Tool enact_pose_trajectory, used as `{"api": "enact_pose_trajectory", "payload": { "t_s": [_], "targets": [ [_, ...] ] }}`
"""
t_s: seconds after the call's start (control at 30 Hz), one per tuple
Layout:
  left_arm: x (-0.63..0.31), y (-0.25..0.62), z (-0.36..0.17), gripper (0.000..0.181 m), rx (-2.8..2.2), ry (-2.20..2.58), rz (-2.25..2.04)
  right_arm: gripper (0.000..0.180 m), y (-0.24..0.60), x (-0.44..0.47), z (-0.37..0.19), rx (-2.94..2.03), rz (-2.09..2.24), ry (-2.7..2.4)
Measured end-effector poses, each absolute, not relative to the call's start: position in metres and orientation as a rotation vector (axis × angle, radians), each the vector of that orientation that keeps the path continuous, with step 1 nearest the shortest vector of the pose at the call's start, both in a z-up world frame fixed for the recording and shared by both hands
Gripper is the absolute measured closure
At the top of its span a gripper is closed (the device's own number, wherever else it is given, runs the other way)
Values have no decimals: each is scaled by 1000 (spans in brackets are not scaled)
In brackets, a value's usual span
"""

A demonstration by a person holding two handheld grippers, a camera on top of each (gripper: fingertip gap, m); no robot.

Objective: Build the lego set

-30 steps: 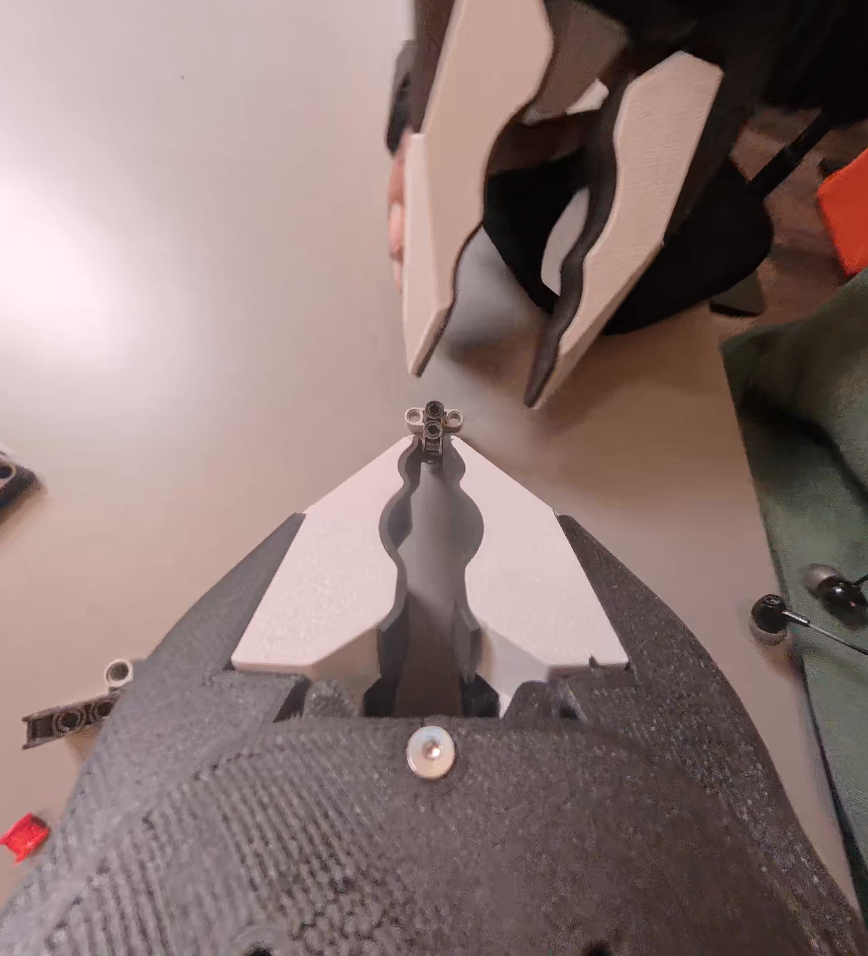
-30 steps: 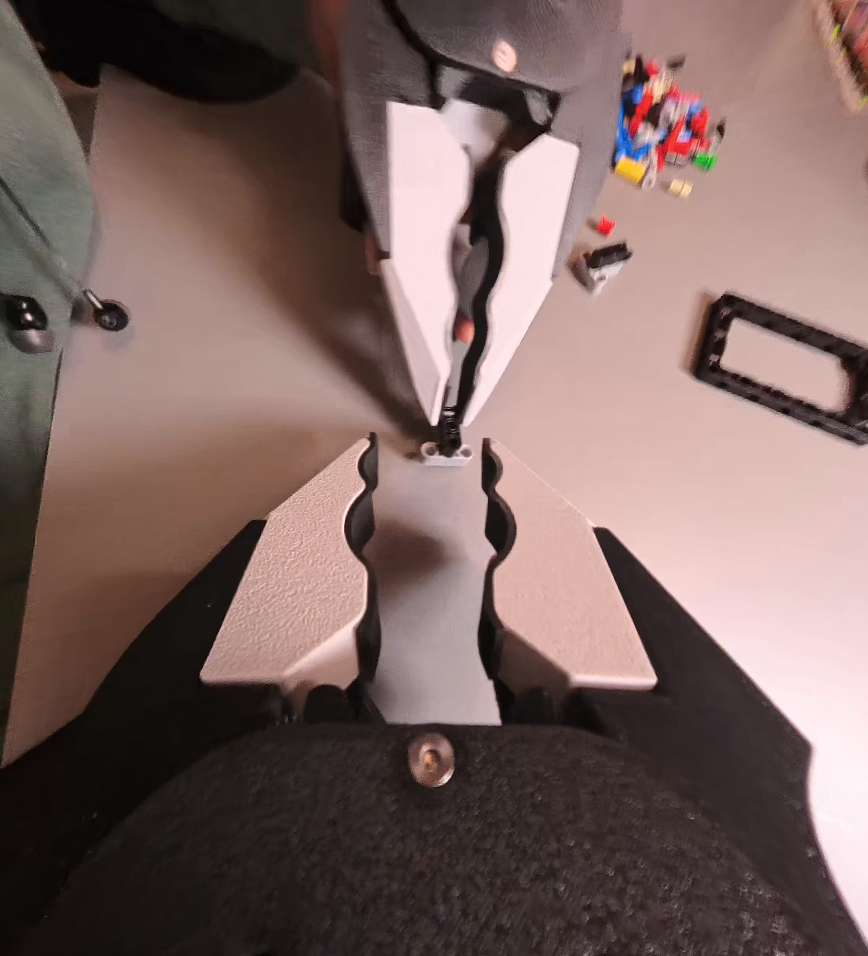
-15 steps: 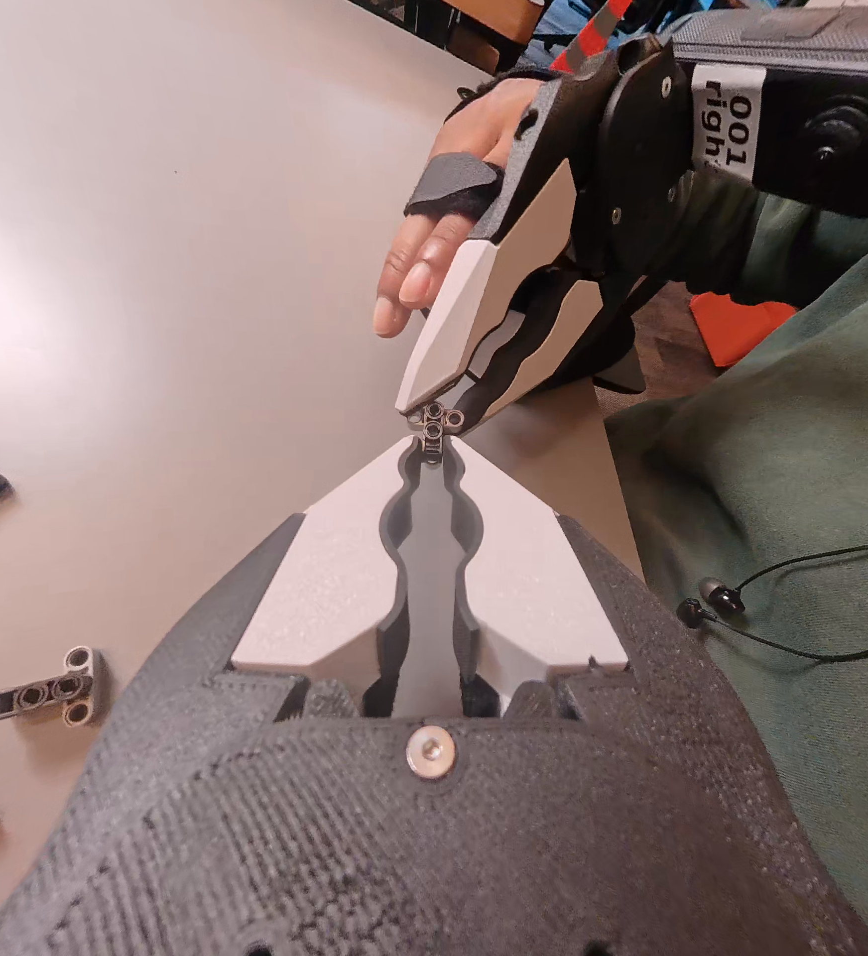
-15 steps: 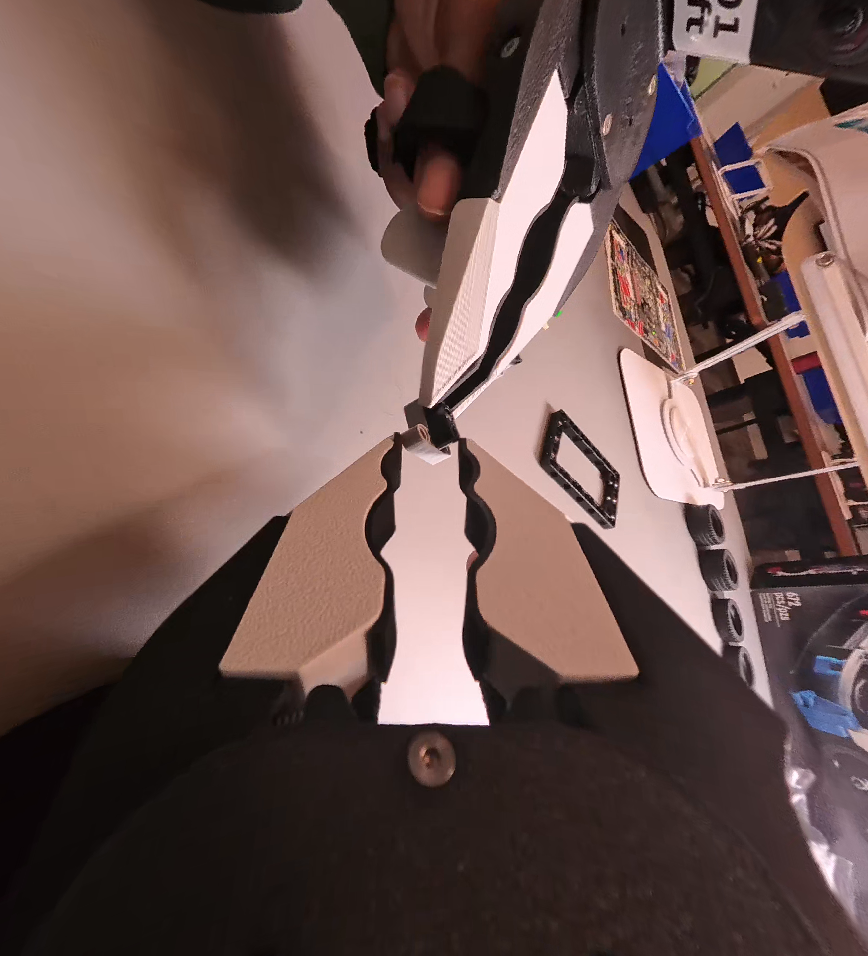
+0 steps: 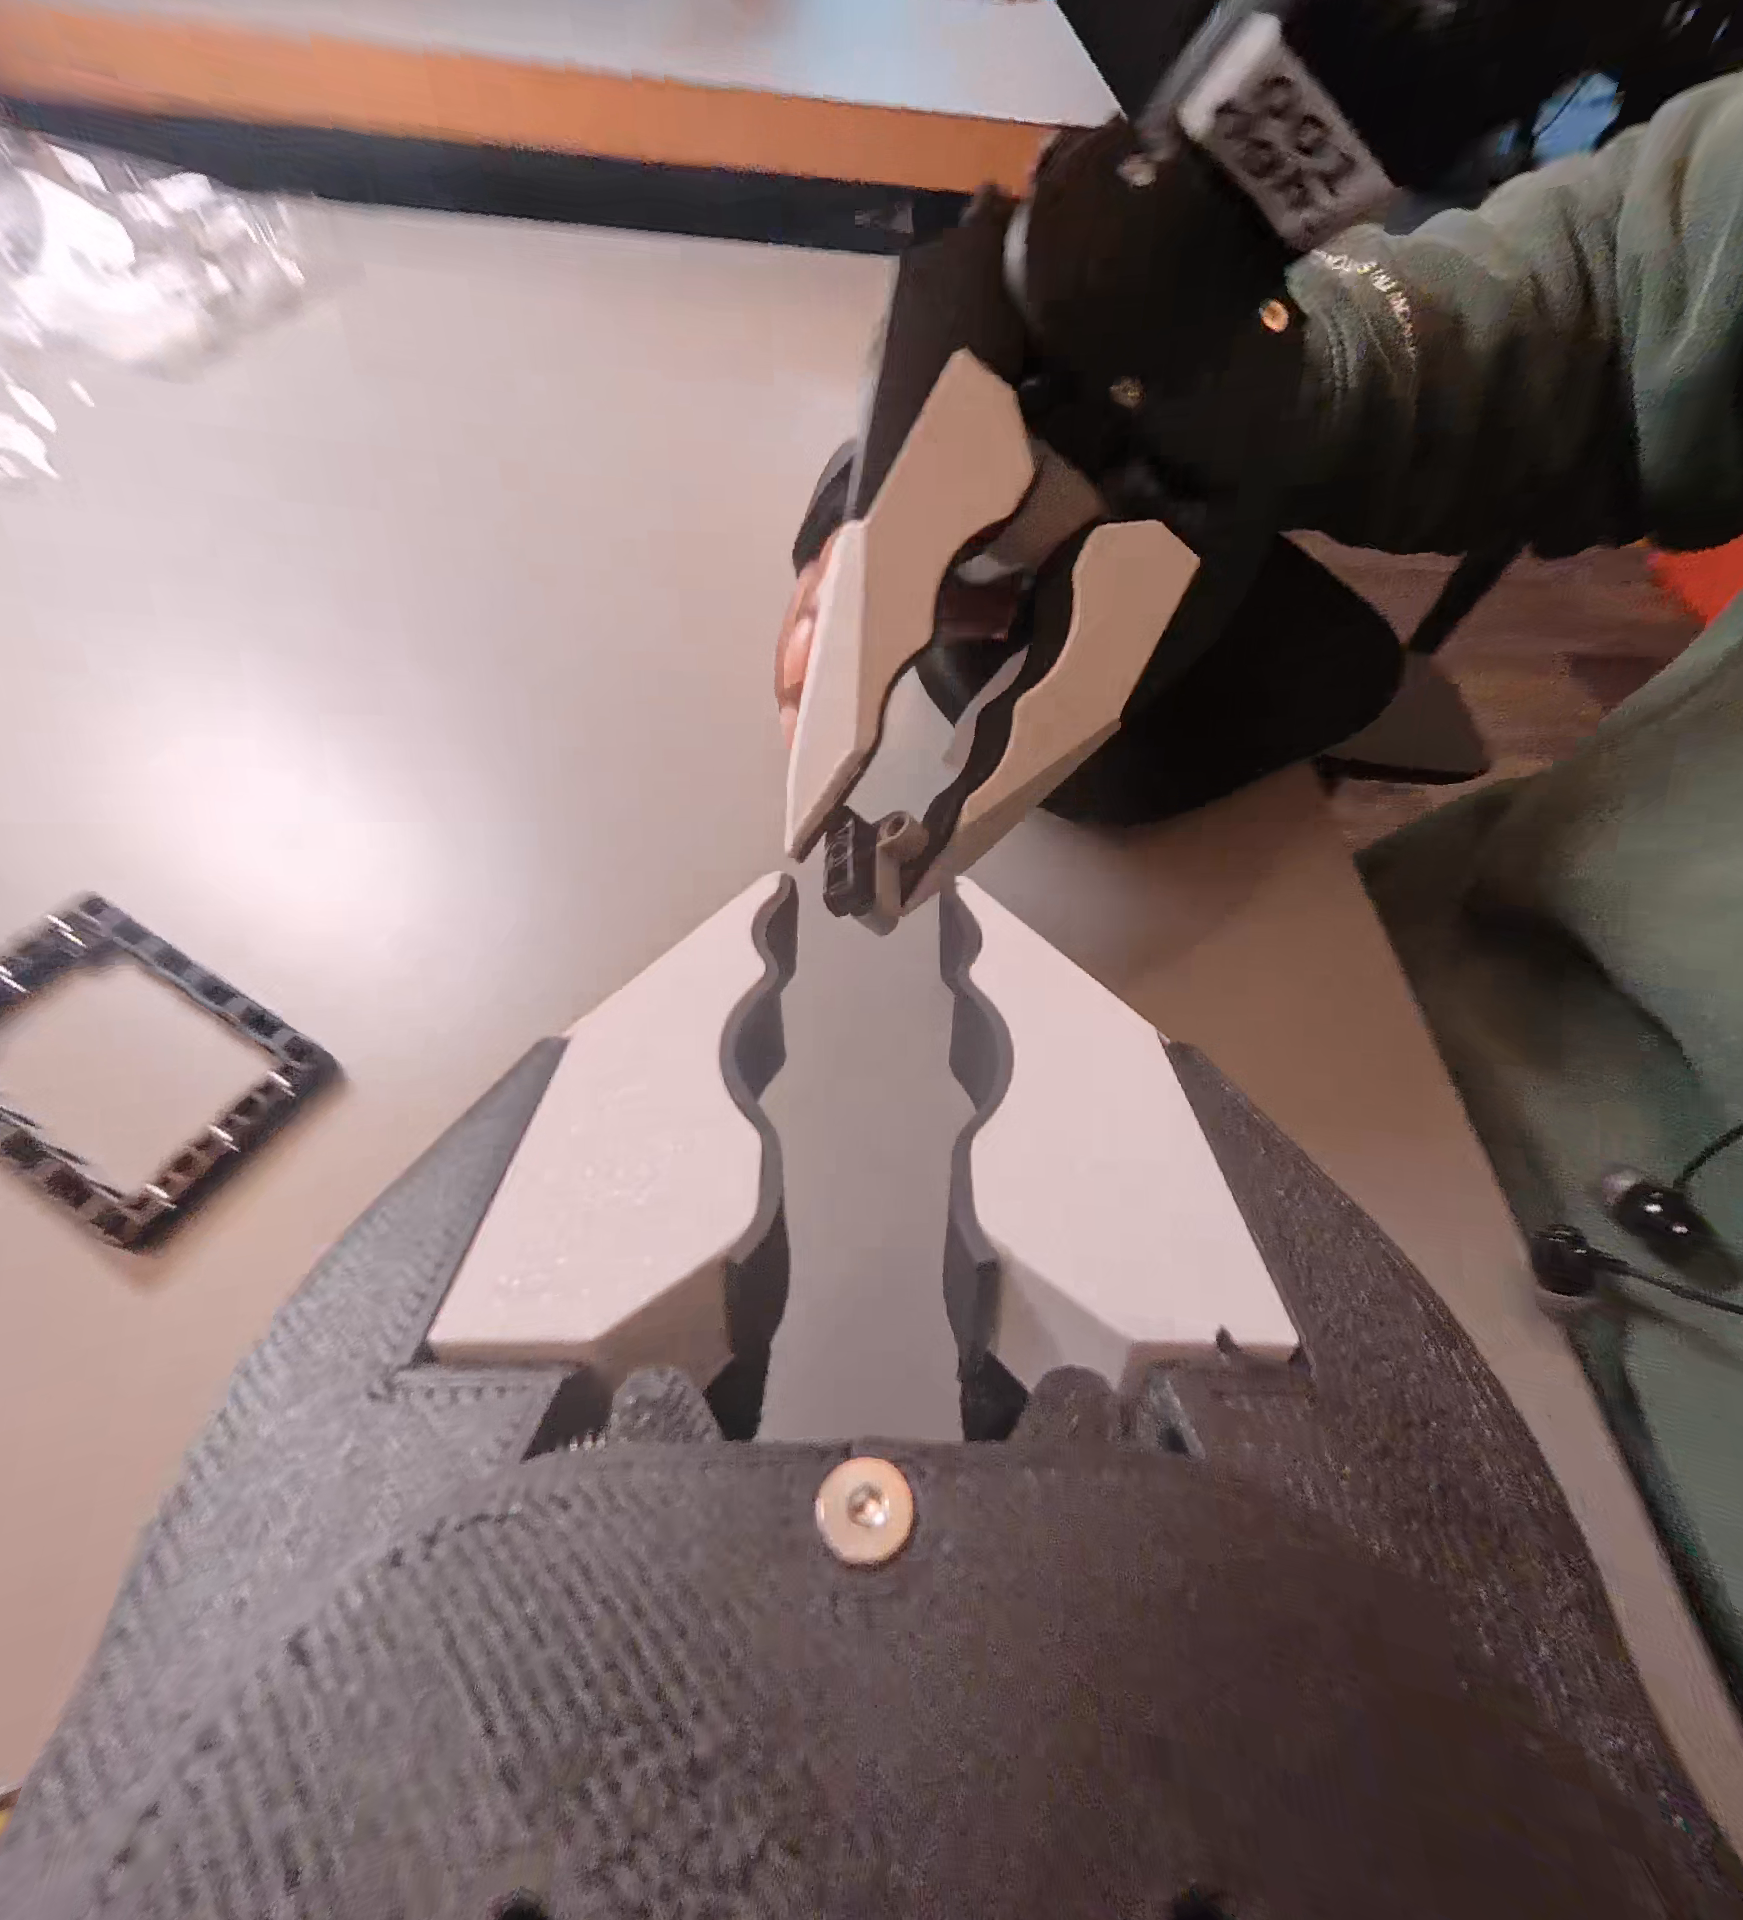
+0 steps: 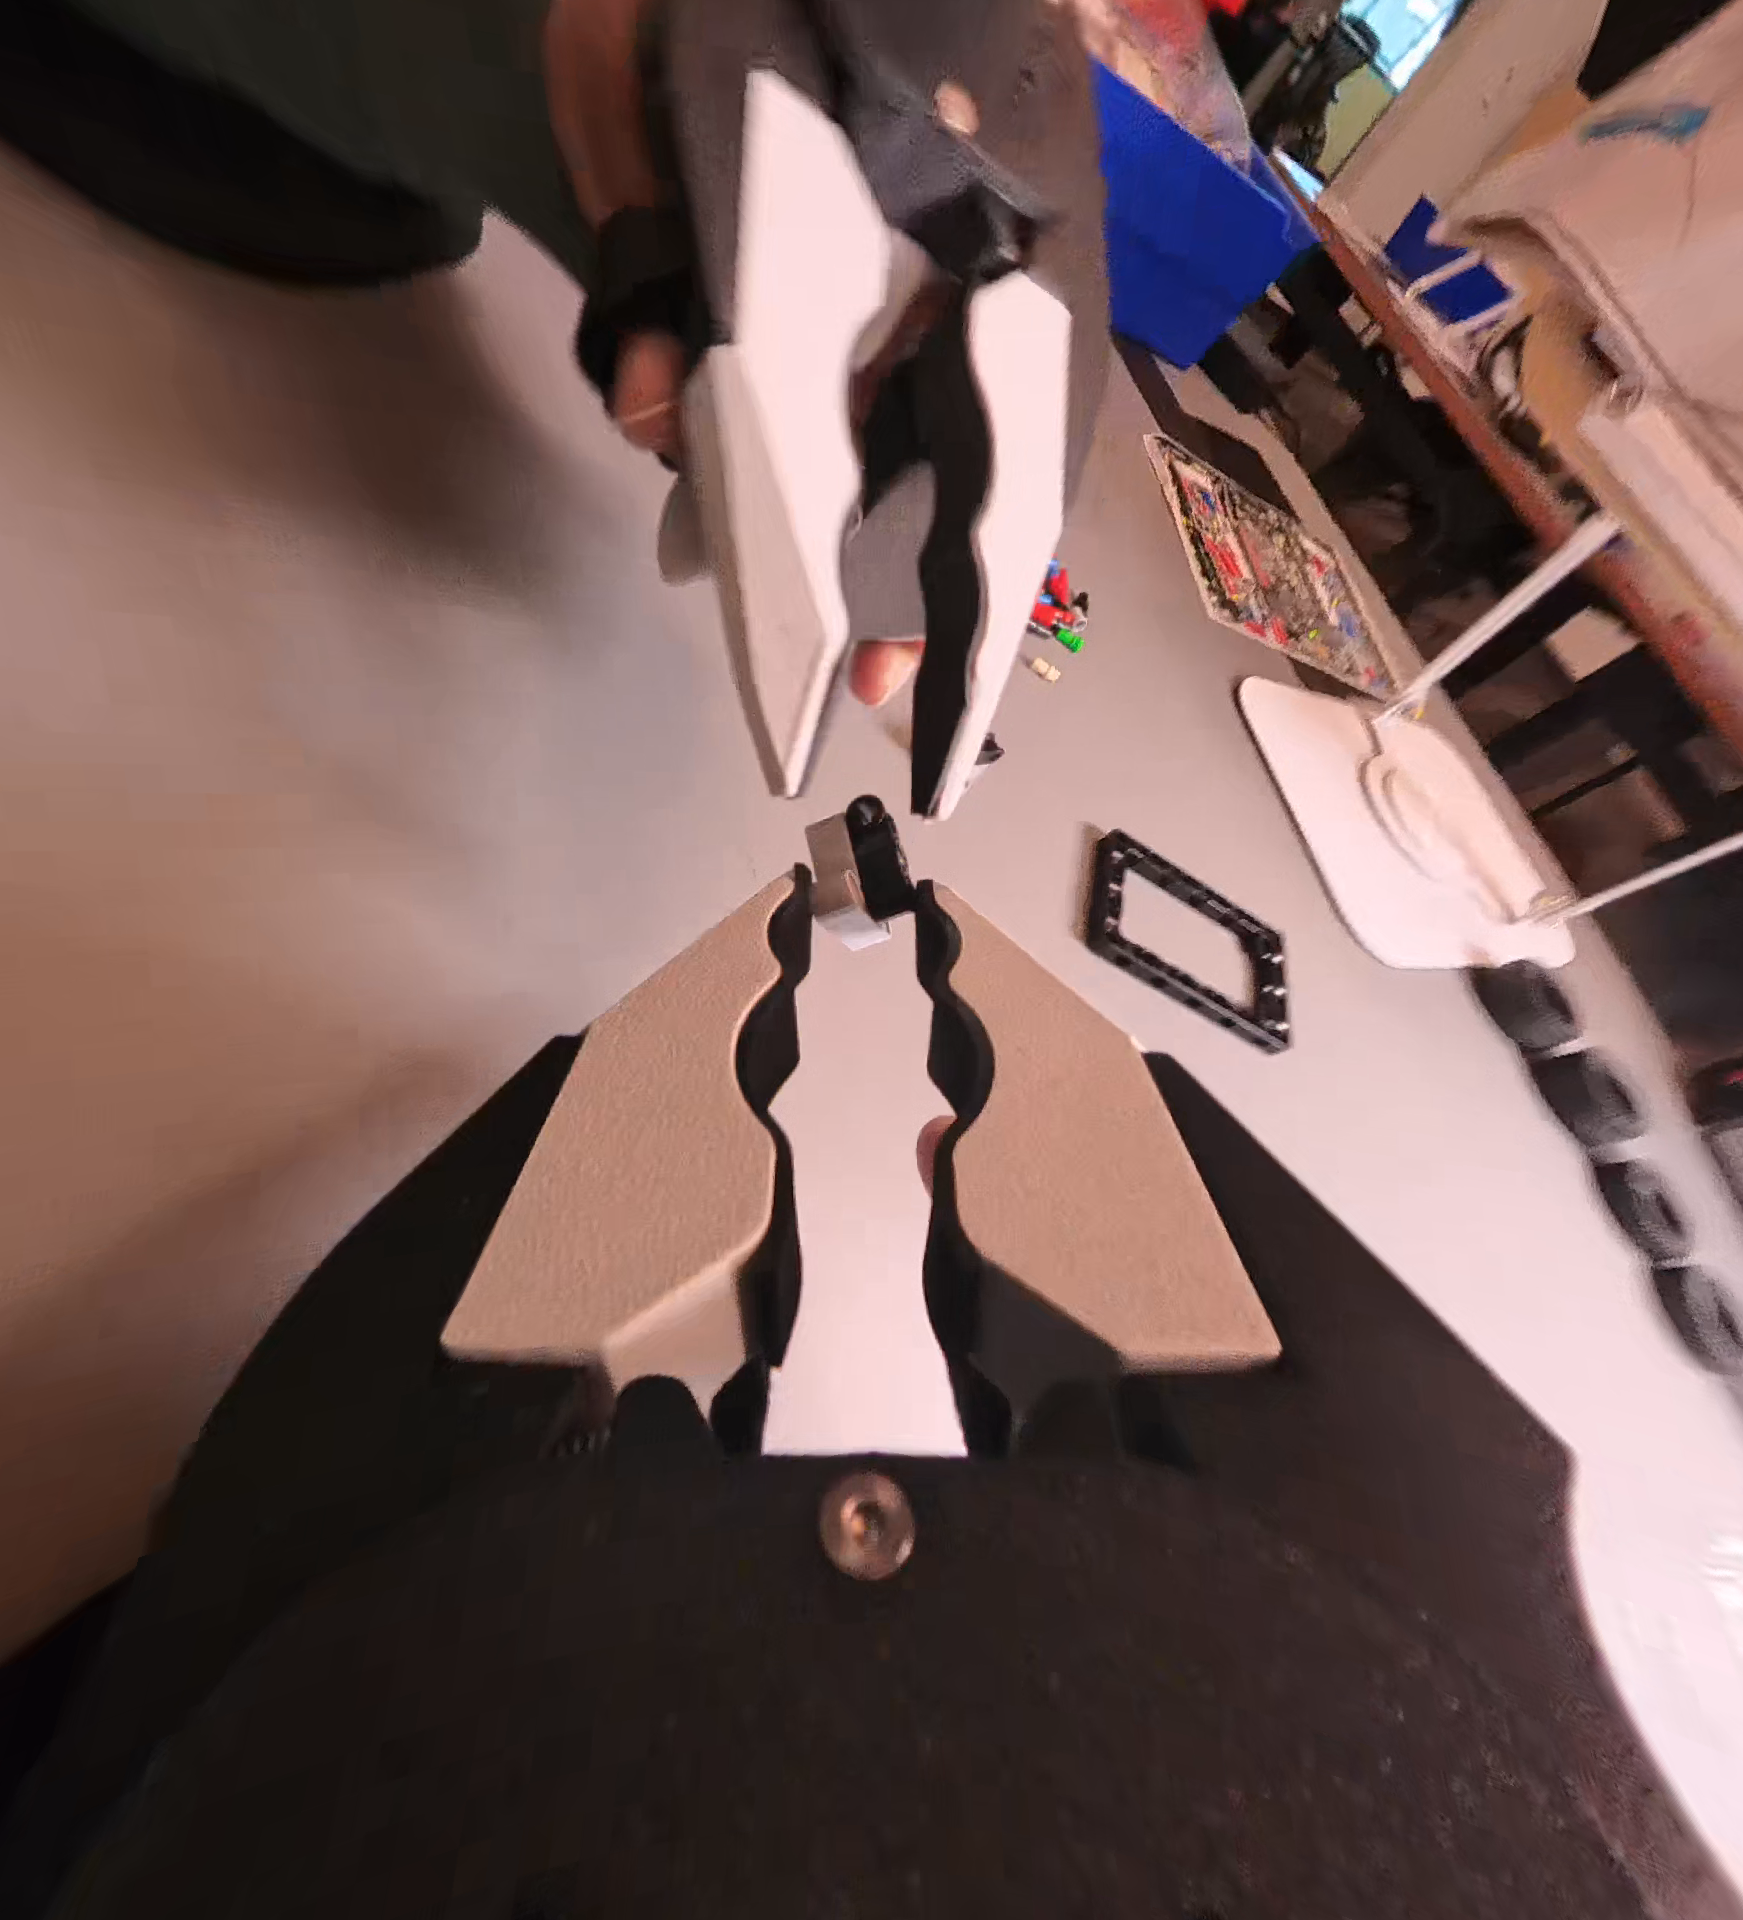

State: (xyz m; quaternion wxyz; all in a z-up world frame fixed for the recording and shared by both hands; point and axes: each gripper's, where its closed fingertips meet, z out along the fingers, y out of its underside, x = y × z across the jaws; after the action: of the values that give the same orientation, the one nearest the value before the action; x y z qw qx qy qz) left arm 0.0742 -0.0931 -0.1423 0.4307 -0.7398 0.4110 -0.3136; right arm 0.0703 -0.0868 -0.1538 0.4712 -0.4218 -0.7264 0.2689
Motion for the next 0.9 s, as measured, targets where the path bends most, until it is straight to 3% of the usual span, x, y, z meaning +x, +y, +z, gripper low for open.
{"api": "enact_pose_trajectory", "payload": {
  "t_s": [0.17,0.33,0.63,0.77,0.9],
  "targets": [
    [76,-93,-137,166,-1736,1137,-558,162,-91,66,-145,-1220,973,-1710],
    [75,-97,-127,175,-1709,1145,-601,161,-100,66,-141,-1242,1092,-1716],
    [78,-105,-122,181,-1690,1115,-729,161,-106,71,-137,-1169,977,-1727],
    [75,-104,-127,157,-1710,1083,-783,161,-104,73,-141,-1203,944,-1709],
    [75,-109,-121,152,-1624,1147,-719,160,-114,75,-135,-1272,1098,-1681]
  ]
}}
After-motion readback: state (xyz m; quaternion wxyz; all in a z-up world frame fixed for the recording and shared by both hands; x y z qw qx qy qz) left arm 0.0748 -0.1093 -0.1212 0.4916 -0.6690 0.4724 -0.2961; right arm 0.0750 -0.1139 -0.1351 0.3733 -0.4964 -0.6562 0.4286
